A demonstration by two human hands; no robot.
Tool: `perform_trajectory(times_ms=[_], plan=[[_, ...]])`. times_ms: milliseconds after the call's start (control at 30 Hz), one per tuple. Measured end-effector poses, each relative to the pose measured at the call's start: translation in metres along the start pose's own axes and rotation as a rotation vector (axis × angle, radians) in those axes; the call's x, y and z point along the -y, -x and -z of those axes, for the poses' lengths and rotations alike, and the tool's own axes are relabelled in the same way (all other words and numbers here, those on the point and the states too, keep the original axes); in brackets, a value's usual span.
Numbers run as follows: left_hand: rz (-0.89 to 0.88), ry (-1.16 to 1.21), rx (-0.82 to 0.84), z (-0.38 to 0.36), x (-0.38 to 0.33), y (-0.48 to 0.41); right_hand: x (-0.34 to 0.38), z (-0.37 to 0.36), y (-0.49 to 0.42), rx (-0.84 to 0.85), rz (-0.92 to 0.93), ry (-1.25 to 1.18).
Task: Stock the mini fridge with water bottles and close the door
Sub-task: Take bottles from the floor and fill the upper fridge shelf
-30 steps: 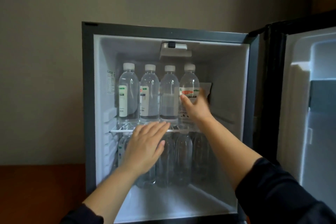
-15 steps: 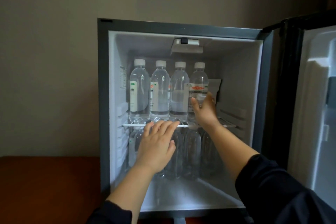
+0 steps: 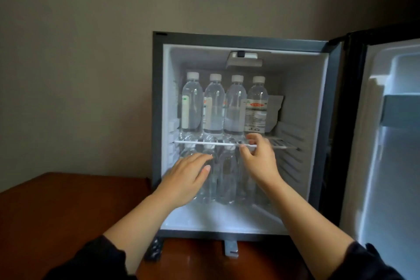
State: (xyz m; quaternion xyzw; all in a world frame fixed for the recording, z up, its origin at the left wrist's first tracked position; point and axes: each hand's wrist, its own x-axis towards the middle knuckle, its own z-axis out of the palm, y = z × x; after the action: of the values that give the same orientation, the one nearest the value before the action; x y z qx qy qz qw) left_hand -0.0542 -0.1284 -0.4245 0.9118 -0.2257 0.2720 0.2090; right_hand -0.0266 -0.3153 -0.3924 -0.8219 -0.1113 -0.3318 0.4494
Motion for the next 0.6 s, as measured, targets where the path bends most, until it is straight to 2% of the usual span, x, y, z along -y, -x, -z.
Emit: perform_trajectory(times_ms=[133,200,367,600], plan=[[0.021,-0.043,0.087,0.027,0.009,0.040,0.014,-0.021,0.025,0.216,0.065,0.085],[0.091,-0.077,0.138,0.042,0.014,0.060,0.022,-0.034,0.042,0.350,0.081,0.092],[0.281,-0.223,0.393,0.080,0.026,0.115,0.042,-0.074,0.085,0.666,0.162,0.091],[0.595,-0.233,0.505,0.119,0.052,0.209,0.091,-0.137,0.156,0.983,0.296,0.007]])
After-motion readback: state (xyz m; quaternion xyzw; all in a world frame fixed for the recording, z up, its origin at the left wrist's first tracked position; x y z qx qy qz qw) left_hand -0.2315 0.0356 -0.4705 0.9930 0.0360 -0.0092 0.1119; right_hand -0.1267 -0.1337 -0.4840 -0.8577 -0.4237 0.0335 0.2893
